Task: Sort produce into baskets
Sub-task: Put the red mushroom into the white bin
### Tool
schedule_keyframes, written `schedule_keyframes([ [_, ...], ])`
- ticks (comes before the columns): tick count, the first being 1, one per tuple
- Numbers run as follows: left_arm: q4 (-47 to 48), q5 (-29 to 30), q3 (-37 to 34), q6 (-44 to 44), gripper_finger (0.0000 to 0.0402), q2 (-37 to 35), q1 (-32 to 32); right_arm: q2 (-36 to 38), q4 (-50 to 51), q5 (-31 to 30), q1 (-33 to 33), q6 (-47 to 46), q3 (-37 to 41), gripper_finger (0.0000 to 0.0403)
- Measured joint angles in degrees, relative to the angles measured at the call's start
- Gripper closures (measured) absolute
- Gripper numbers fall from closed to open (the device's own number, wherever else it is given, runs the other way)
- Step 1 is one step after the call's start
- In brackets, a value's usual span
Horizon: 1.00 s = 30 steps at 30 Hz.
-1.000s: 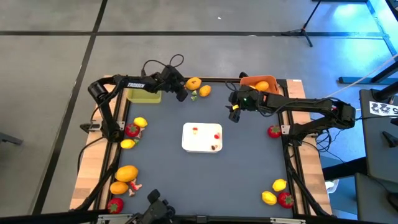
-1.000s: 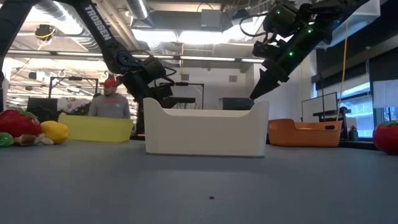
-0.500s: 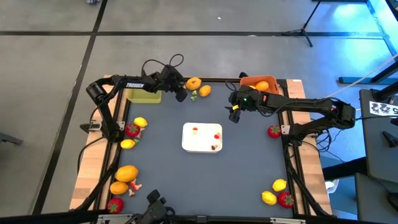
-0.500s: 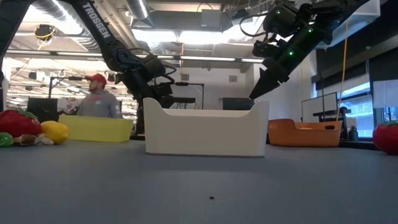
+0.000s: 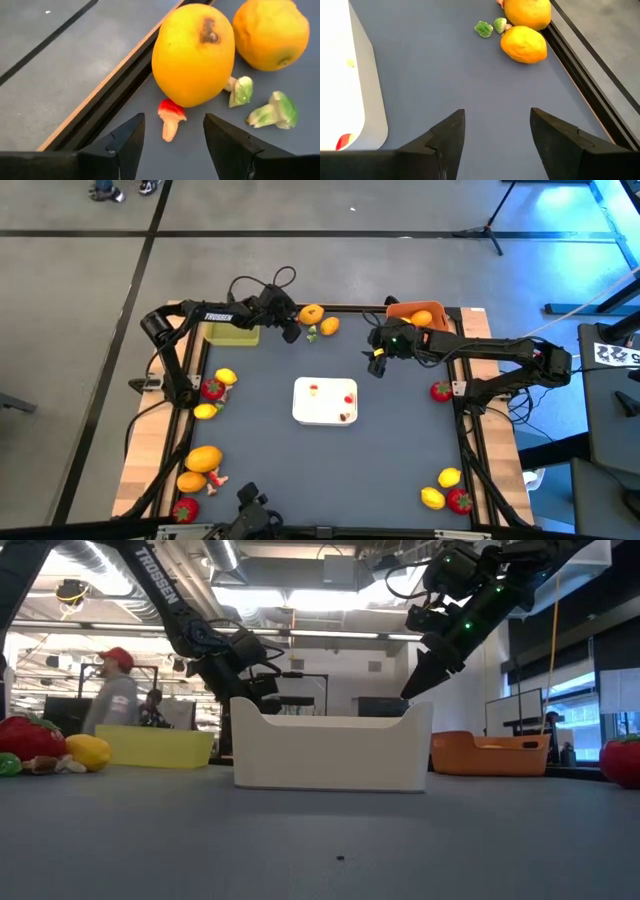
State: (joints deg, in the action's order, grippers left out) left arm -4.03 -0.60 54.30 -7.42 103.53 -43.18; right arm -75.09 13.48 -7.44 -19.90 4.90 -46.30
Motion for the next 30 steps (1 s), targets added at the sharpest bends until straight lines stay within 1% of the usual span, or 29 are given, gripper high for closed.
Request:
schedule_keyframes([
  [3,-0.4,0.0,0.0,-0.2,0.0202,0.1,0.0,0.0,0.0,0.0,0.0,0.0,0.0,0.0180],
  [5,-3.2,0.0,0.0,-1.4,0.0202,1.1,0.0,0.0,0.0,0.0,0.0,0.1,0.0,0.0180],
  [11,-6.4,-0.5,0.0,-4.0,0.0202,3.6,0.0,0.0,0.0,0.0,0.0,0.1,0.0,0.0180],
  [14,-5.9,-0.6,0.0,-6.2,0.0201,5.0,-0.2,0.0,0.0,0.0,0.0,0.1,0.0,0.0180],
  [21,-5.7,-0.7,0.0,-6.4,0.0204,6.8,-0.4,0.0,0.0,0.0,0.0,0.1,0.0,0.0180],
  [25,-6.1,-0.9,0.0,-6.2,0.0233,6.7,-0.4,0.0,0.0,0.0,0.0,0.1,0.0,0.0180],
  [30,-5.8,-2.4,0.0,-5.5,0.0296,6.7,-1.2,0.0,0.0,0.0,0.0,0.1,0.0,0.0180],
])
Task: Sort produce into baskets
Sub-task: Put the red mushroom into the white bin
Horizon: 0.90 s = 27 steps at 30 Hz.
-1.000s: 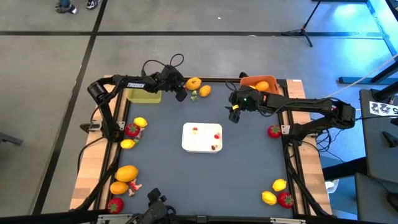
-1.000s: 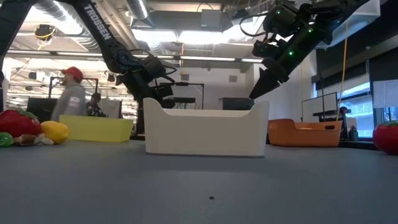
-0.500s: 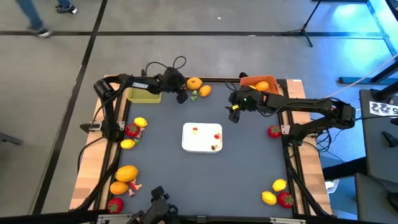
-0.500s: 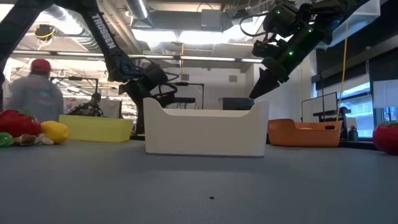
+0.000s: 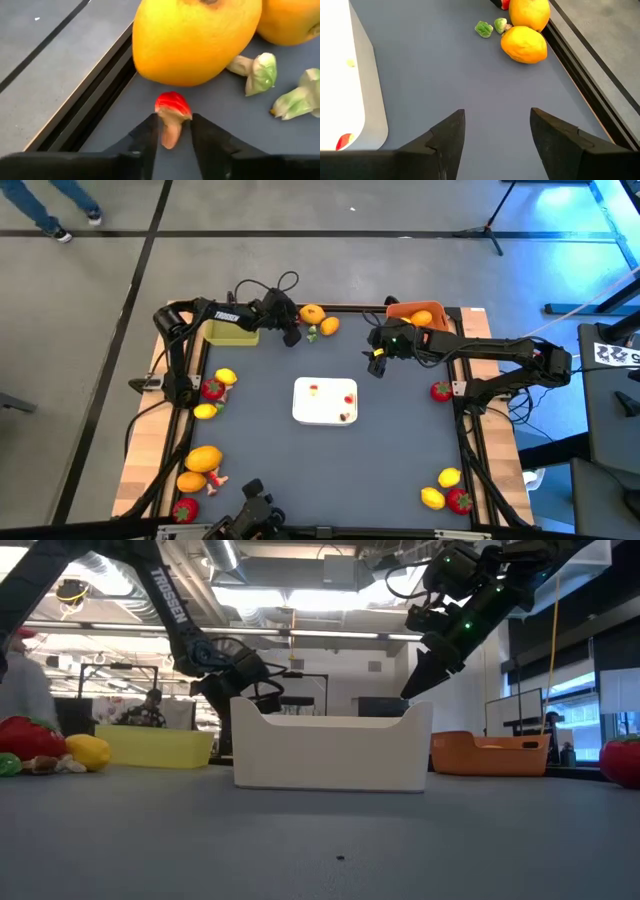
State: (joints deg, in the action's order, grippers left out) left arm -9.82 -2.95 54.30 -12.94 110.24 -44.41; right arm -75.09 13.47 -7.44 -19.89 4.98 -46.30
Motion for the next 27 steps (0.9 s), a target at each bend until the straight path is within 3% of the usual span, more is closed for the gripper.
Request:
schedule_keyframes([
  [7,0.5,-1.3,0.0,1.4,0.0393,0.0,-1.5,0.0,0.0,0.0,0.0,-0.1,0.0,0.0180],
  [17,3.0,-1.1,0.0,-0.4,0.0397,-1.5,-0.5,0.0,0.0,0.0,0.0,-0.1,0.0,0.0180],
  [27,11.4,-0.8,0.0,-1.4,0.0397,-13.1,3.5,0.0,0.1,0.0,0.0,-0.4,0.0,0.0180],
])
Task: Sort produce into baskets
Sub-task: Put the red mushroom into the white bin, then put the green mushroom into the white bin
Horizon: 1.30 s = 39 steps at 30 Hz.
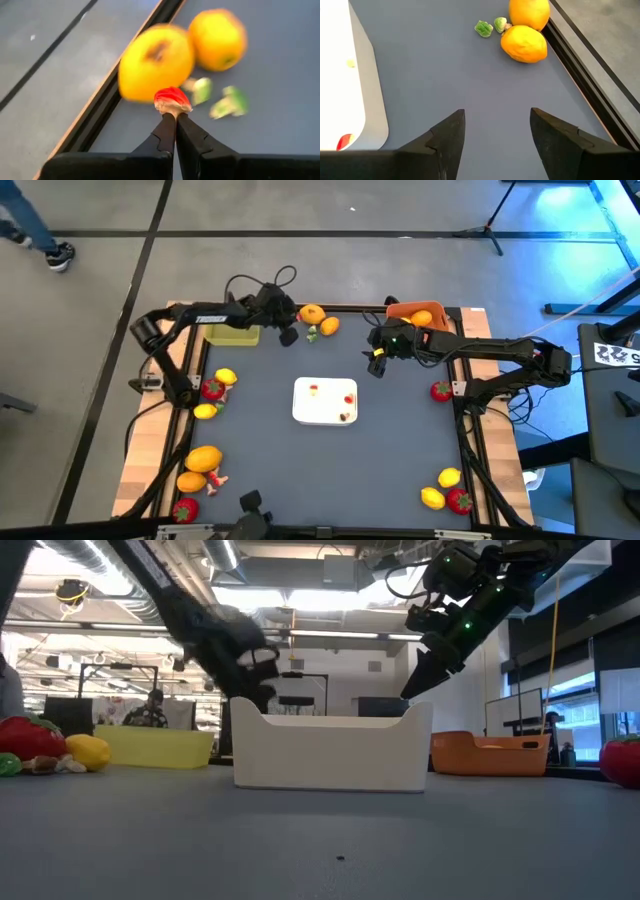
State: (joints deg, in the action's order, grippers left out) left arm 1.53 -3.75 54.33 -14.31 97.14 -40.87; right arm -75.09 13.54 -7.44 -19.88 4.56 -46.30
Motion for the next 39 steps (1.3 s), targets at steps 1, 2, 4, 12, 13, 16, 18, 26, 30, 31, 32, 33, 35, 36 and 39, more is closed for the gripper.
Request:
schedule_keyframes([
  [1,0.6,0.0,0.0,0.0,0.0396,-1.3,0.8,0.0,0.0,0.0,0.0,0.0,0.0,0.0180],
  [2,1.7,-0.1,0.0,0.2,0.0394,-2.6,1.7,0.0,0.0,0.0,0.0,0.0,0.0,0.0180],
  [4,2.8,-0.3,0.0,0.6,0.0390,-4.7,3.6,0.0,0.0,0.0,0.0,0.0,0.0,0.0180],
  [12,3.4,-1.7,0.0,2.1,0.0392,-9.8,12.7,0.0,0.1,0.6,0.0,0.0,0.0,0.0180],
  [13,3.3,-1.7,0.0,2.4,0.0391,-9.9,13.8,0.0,0.1,0.6,0.0,0.0,0.0,0.0180],
  [16,3.7,-1.7,0.0,3.9,0.0388,-9.9,17.1,0.0,0.1,0.6,0.0,0.0,0.0,0.0180],
  [18,3.9,-1.7,0.0,4.6,0.0385,-9.9,19.4,0.0,0.1,0.6,0.0,0.0,0.0,0.0180],
  [26,4.0,-1.7,0.0,4.0,0.0370,-9.8,26.6,0.0,0.1,0.6,0.0,0.0,0.0,0.0180],
  [30,4.1,-1.7,0.0,3.7,0.0351,-9.8,28.8,0.0,0.1,0.7,0.0,0.0,0.0,0.0180],
  [31,4.2,-1.7,0.0,3.7,0.0344,-9.8,29.3,0.0,0.1,0.7,0.0,0.0,0.0,0.0180],
  [32,4.3,-1.7,0.0,4.0,0.0336,-9.8,29.6,0.0,0.1,0.7,0.0,0.0,0.0,0.0180],
  [33,4.4,-1.7,0.0,4.3,0.0328,-9.8,29.9,0.0,0.1,0.7,0.0,0.0,0.0,0.0180],
  [35,4.8,-1.7,0.0,4.4,0.0308,-9.8,30.2,0.0,0.1,0.7,0.0,0.0,0.0,0.0180],
  [36,5.0,-1.7,0.0,4.4,0.0298,-9.8,30.2,0.0,0.1,0.7,0.0,0.0,0.0,0.0180],
  [39,5.2,-1.7,0.0,4.4,0.0271,-9.8,29.7,0.0,0.1,0.7,0.0,0.0,0.0,0.0180],
])
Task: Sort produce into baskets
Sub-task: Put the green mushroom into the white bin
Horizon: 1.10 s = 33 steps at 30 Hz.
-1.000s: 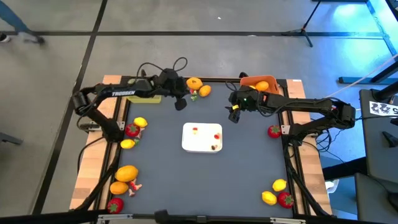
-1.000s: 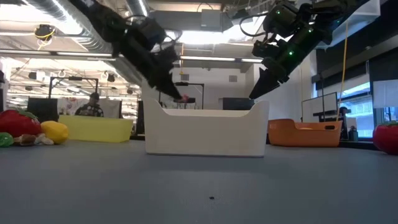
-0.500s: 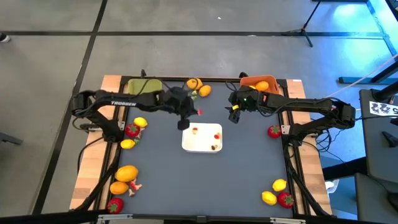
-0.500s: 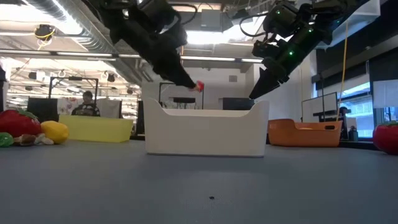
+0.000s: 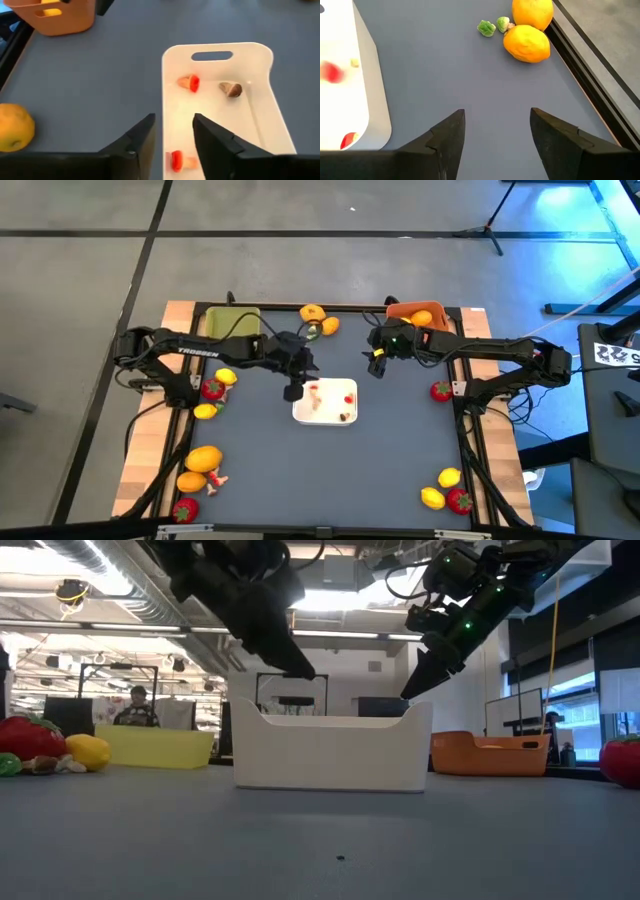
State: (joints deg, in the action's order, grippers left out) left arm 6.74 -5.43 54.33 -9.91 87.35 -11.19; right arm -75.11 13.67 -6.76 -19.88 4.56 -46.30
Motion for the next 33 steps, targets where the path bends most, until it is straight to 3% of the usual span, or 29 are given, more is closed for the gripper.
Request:
schedule_keyframes([
  [3,0.0,0.4,0.0,-0.3,0.0251,0.0,-1.2,0.0,0.0,0.0,0.0,0.0,0.0,0.0180],
  [8,0.0,7.7,0.0,2.0,0.0233,0.0,-4.5,0.0,0.0,0.0,0.0,0.0,0.0,0.0180],
  [13,-0.5,10.6,0.0,2.8,0.0225,0.0,-8.7,0.0,0.0,0.0,0.0,0.0,0.0,0.0180],
  [21,-7.5,11.1,0.0,3.7,0.0224,2.4,-14.7,0.0,0.0,0.0,0.0,0.0,0.0,0.0180],
  [33,-13.5,10.4,0.0,4.2,0.0224,13.5,-19.9,0.0,-0.1,0.0,0.0,0.0,0.0,0.0180],
])
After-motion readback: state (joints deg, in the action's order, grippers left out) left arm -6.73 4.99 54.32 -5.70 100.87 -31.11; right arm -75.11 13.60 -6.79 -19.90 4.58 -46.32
